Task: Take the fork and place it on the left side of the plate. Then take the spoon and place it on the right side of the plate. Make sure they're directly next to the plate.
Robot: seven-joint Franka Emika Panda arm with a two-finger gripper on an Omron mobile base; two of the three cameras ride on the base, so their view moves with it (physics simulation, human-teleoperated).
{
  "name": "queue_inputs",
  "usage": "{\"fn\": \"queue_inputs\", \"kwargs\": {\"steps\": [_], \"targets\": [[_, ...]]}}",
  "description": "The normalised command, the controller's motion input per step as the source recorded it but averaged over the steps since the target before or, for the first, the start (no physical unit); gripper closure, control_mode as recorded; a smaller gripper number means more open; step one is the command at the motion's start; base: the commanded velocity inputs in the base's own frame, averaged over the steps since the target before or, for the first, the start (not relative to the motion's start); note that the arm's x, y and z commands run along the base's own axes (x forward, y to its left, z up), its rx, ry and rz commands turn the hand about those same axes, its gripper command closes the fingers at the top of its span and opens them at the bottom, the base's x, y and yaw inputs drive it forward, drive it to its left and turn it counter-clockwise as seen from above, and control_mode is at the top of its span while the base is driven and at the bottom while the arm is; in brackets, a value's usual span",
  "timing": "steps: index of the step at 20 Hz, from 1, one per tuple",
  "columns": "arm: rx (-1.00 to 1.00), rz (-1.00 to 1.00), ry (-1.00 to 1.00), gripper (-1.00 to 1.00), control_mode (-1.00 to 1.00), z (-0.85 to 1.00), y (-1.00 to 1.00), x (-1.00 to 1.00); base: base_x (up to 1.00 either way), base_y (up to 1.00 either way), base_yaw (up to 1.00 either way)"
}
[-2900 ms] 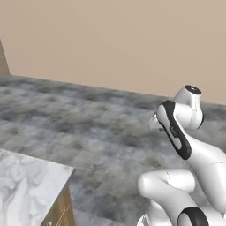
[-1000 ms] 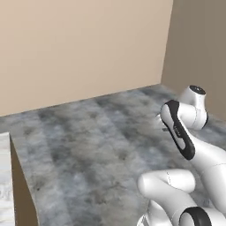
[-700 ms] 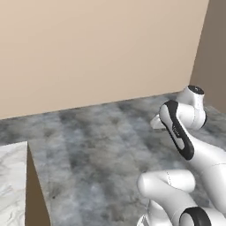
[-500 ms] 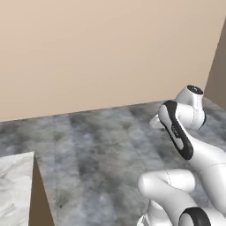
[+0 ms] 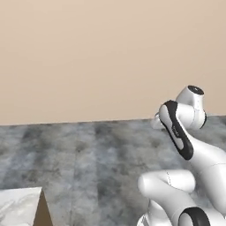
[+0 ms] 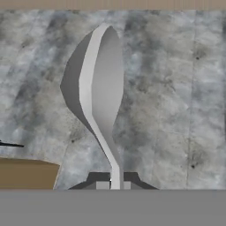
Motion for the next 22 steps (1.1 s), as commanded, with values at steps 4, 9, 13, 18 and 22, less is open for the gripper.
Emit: {"fn": "queue_inputs", "kwargs": {"steps": [4, 9, 13, 18, 22], "targets": [[0.00, 0.00, 0.00, 1.00, 1.00, 0.00, 0.00, 0.00, 1.00, -0.14, 0.40], [0.00, 0.00, 0.00, 1.00, 1.00, 0.00, 0.00, 0.00, 1.00, -0.08, 0.49], [0.00, 0.00, 0.00, 1.00, 1.00, 0.00, 0.00, 0.00, 1.00, -0.03, 0.58], [0.00, 0.00, 0.00, 1.00, 1.00, 0.00, 0.00, 0.00, 1.00, 0.00, 0.64], [0.00, 0.00, 0.00, 1.00, 1.00, 0.00, 0.00, 0.00, 1.00, 0.00, 0.68]]}}
